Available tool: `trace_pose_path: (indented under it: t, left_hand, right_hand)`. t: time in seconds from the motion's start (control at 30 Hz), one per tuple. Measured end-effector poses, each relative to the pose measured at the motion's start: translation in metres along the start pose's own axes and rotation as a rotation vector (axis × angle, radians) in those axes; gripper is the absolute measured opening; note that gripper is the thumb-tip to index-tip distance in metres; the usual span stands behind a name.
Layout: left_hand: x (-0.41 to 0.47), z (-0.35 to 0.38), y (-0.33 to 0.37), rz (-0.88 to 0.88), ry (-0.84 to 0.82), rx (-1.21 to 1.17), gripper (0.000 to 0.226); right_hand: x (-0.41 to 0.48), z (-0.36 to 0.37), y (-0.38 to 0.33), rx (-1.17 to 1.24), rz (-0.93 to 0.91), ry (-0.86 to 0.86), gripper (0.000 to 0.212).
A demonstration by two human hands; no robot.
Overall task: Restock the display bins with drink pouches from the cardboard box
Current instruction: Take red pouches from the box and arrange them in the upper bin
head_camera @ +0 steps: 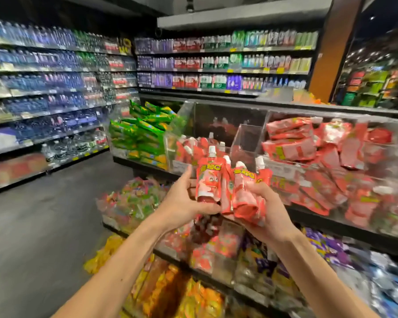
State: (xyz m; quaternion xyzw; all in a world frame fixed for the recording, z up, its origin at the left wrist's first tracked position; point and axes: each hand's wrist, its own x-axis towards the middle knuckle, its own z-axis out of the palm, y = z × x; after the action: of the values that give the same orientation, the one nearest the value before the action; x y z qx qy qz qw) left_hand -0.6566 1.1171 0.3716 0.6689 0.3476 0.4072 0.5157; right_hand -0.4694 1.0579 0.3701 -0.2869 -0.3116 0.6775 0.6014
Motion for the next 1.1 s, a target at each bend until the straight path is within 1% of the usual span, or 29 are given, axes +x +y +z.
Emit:
trace_pose_path:
  t: [0.03,0.07,0.1,0.13,0.17,0.23,0.3,0.33,0.4,0.43,0.47,0.5,0.53,0.57,0.6,0.63,0.67,0.73,0.77,0.87,0.93,0.97,1.03,1.1]
  left_hand:
    - [0.008,-0.01,0.001,0.032,0.012,0.033,0.13]
    - [0.016,-0.02,0.0,0.088,0.024,0.062,0.122]
    - [0.026,-0.031,-0.001,0.151,0.023,0.078,0.108]
    - [0.038,-0.042,-0.001,0.204,0.011,0.089,0.089]
    - [0.05,-0.054,-0.001,0.244,-0.016,0.107,0.069]
    - [0.079,-0.077,0.001,0.311,-0.076,0.131,0.04]
    - [0.111,-0.097,0.004,0.388,-0.118,0.161,0.026]
    - [0.127,-0.105,0.009,0.436,-0.104,0.183,0.024]
    - [0.158,-0.117,0.024,0.524,-0.052,0.225,0.021]
    - [0.173,-0.121,0.033,0.547,-0.052,0.239,0.017]
    - [0.189,-0.122,0.04,0.555,-0.068,0.268,0.011]
    - [0.207,-0.122,0.044,0.547,-0.096,0.316,0.007]
    - [0.222,-0.12,0.045,0.534,-0.112,0.383,0.013]
    - [0.238,-0.115,0.044,0.528,-0.121,0.456,0.024]
    - [0.249,-0.109,0.043,0.542,-0.11,0.544,0.034]
    - [0.258,-0.102,0.039,0.563,-0.115,0.626,0.038]
    - [0.265,-0.094,0.035,0.57,-0.149,0.687,0.036]
    - [0.273,-0.081,0.026,0.542,-0.257,0.71,0.021]
    - [0.275,-0.075,0.021,0.546,-0.282,0.702,0.017]
    - [0.286,-0.057,0.013,0.557,-0.235,0.71,0.015]
    - [0.296,-0.045,0.013,0.545,-0.188,0.779,0.014]
    - [0.301,-0.041,0.013,0.536,-0.174,0.807,0.014]
    - [0.309,-0.034,0.009,0.507,-0.178,0.859,0.016]
    - [0.318,-0.028,0.003,0.464,-0.224,0.976,0.023]
  right_hand:
    - [0.012,0.007,-0.001,0.072,0.005,-0.018,0.03]
    - [0.026,0.012,0.001,0.103,0.0,-0.026,0.049]
    - [0.039,0.016,0.003,0.105,-0.029,-0.025,0.059]
    - [0.051,0.022,0.006,0.078,-0.071,0.012,0.061]
    - [0.061,0.029,0.007,0.059,-0.123,0.033,0.056]
    - [0.08,0.048,0.006,0.0,-0.2,0.084,0.033]
    - [0.096,0.062,-0.002,-0.091,-0.259,0.103,0.023]
    - [0.103,0.066,-0.008,-0.128,-0.27,0.109,0.02]
    - [0.113,0.072,-0.026,-0.2,-0.3,0.162,0.036]
    - [0.117,0.073,-0.036,-0.237,-0.311,0.204,0.038]
    - [0.119,0.074,-0.046,-0.248,-0.337,0.25,0.03]
    - [0.121,0.075,-0.055,-0.238,-0.356,0.281,0.019]
    - [0.123,0.076,-0.064,-0.22,-0.366,0.31,0.019]
    - [0.126,0.075,-0.072,-0.209,-0.364,0.341,0.025]
    - [0.127,0.076,-0.077,-0.208,-0.357,0.374,0.027]
    - [0.129,0.075,-0.08,-0.211,-0.347,0.396,0.026]
    - [0.131,0.074,-0.081,-0.204,-0.331,0.41,0.022]
    - [0.131,0.071,-0.082,-0.202,-0.301,0.44,0.017]
    - [0.132,0.069,-0.08,-0.212,-0.289,0.458,0.017]
    - [0.129,0.065,-0.078,-0.233,-0.269,0.491,0.026]
    - [0.126,0.063,-0.08,-0.255,-0.265,0.52,0.024]
    - [0.125,0.061,-0.081,-0.262,-0.265,0.527,0.026]
    - [0.124,0.057,-0.082,-0.257,-0.264,0.532,0.032]
    - [0.125,0.054,-0.083,-0.262,-0.241,0.546,0.03]
